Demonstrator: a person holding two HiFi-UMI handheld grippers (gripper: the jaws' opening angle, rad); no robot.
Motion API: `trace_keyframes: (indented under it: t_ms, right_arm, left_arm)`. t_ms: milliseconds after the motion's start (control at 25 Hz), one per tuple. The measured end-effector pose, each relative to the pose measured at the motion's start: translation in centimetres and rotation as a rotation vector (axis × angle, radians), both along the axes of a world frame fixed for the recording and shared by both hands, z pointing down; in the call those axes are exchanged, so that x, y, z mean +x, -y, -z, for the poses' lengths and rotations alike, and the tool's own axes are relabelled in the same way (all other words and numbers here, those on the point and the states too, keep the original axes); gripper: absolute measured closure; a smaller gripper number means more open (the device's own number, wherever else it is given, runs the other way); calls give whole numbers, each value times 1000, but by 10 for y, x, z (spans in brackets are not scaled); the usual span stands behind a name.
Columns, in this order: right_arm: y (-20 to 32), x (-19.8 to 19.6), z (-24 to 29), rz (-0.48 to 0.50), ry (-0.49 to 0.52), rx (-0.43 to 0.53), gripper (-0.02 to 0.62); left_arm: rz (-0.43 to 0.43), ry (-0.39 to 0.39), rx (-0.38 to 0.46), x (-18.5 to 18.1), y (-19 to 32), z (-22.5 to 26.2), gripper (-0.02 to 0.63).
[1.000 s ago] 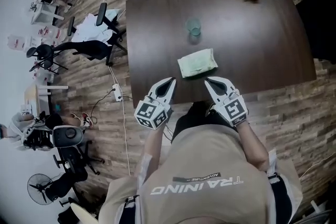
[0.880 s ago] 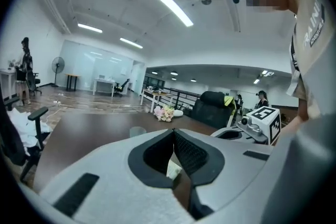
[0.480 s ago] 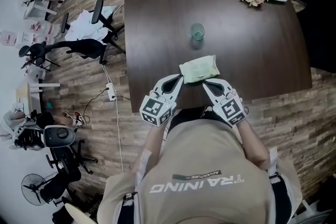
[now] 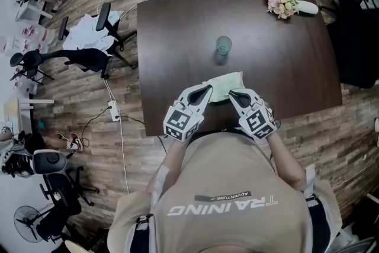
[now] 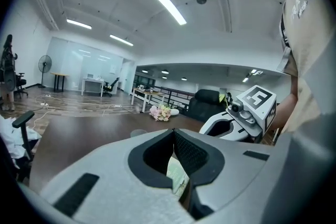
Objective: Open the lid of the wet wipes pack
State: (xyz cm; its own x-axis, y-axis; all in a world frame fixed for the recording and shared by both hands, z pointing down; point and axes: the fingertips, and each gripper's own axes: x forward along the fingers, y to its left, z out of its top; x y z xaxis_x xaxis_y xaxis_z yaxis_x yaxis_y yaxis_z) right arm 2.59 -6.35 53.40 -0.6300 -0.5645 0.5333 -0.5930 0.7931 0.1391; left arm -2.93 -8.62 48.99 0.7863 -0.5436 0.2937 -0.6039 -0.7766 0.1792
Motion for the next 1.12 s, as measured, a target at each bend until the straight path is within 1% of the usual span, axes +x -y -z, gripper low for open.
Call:
trace_keyframes:
  t_ms: [240, 360, 520, 680, 920, 1040, 1120]
  right_arm:
    - [8, -20, -17, -3, -78, -36, 580]
    - [16, -18, -25, -17, -123, -54, 580]
    - [23, -16, -33, -11, -202, -61, 580]
    - [19, -12, -41, 7, -240, -75, 580]
    - [15, 0, -70, 103, -250, -149, 580]
    - [13, 4, -83, 178, -272, -174, 580]
    - [14, 4, -93, 224, -297, -187, 580]
  left_arm:
    - [-15, -7, -48, -19, 5, -29, 597]
    - [-34, -6, -54, -23, 11, -37, 597]
    - [-63, 21, -82, -27, 15, -51, 597]
    - [-76, 30, -121, -21, 12, -65, 597]
    - [-68, 61, -175, 5, 10, -88, 597]
    - [-38, 17, -246, 16, 9, -96, 597]
    - [-19, 30, -269, 16, 12, -105, 597]
